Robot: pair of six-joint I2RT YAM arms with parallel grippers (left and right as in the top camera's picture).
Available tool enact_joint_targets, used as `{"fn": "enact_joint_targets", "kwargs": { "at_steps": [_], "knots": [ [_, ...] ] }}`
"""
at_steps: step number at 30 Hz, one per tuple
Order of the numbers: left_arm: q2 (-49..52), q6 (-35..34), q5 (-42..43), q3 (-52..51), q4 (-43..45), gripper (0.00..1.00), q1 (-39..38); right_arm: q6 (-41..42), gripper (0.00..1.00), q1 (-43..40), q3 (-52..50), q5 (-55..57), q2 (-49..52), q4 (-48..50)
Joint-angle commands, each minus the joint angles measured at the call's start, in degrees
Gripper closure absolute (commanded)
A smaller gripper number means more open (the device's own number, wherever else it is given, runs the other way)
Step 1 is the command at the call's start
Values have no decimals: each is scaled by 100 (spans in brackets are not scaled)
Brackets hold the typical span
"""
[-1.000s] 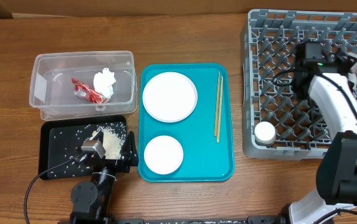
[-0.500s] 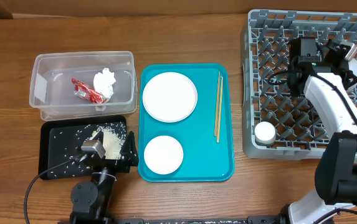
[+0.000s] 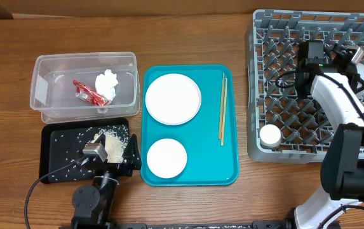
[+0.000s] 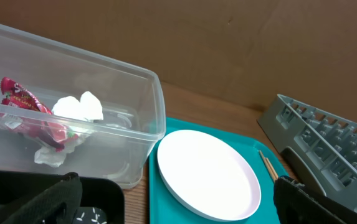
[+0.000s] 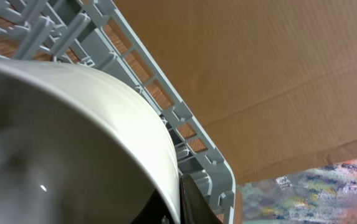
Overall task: Sort waste into correct bins and load items into the dishwasher
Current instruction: 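Lower the grey bowl into the rack and release it, then move the right gripper to the lower white plate and grasp its rim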
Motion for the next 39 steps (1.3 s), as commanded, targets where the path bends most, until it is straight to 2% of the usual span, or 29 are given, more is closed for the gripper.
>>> {"fn": "enact_joint_targets", "kwargs": {
  "at_steps": [1, 6, 8, 11, 13, 14, 16, 17, 25, 28, 30, 32, 33, 34, 35, 36, 38, 39],
  "knots": [
    [-63, -57, -2, -28, 2, 0, 0, -44, 95, 238, 35, -219, 120, -28],
    [-63, -57, 0, -28, 2, 0, 0, -39, 91, 638, 35, -461, 120, -157],
    [-63, -57, -2, -28, 0, 0, 0, -44, 96, 721, 35, -413, 120, -155],
    [-63, -57, -2, -28, 0, 0, 0, -42, 96, 739, 35, -212, 118, -175],
    [-63, -57, 0, -28, 2, 0, 0, -37, 96, 763, 35, -501, 118, -389],
    [-63, -57, 0, -28, 2, 0, 0, -35, 92, 800, 35, -734, 118, -479],
    [-63, -57, 0, -28, 0, 0, 0, 4, 73, 890, 35, -1021, 118, -562],
    [-63, -57, 0, -28, 0, 0, 0, 4, 69, 955, 35, -1113, 118, -566],
    [-63, -57, 0, -28, 2, 0, 0, 39, 61, 1687, 166, -1827, -92, -870],
    [-63, -57, -2, -28, 0, 0, 0, 448, 56, 1993, 396, -2350, -326, -1274],
    [-63, -57, -2, -28, 2, 0, 0, 483, 55, 2208, 610, -2935, -496, -1576],
    [-63, -57, -2, -28, 0, 0, 0, 481, 46, 2426, 809, -3825, -695, -1818],
    [-63, -57, -2, -28, 0, 0, 0, 481, 36, 2496, 859, -4284, -789, -1878],
    [-63, -57, -2, -28, 0, 0, 0, 479, 17, 2566, 876, -4876, -892, -1888],
    [-63, -57, 0, -28, 0, 0, 0, 466, 5, 2599, 876, -5305, -955, -1888],
    [-63, -57, 0, -28, 0, 0, 0, 380, 5, 2632, 876, -5908, -1010, -1904],
    [-63, -57, -2, -28, 2, 0, 0, 133, 16, 2653, 874, -7066, -1029, -1985],
    [-63, -57, -2, -28, 2, 0, 0, 109, 18, 2651, 857, -7510, -1025, -2033]
  ]
}}
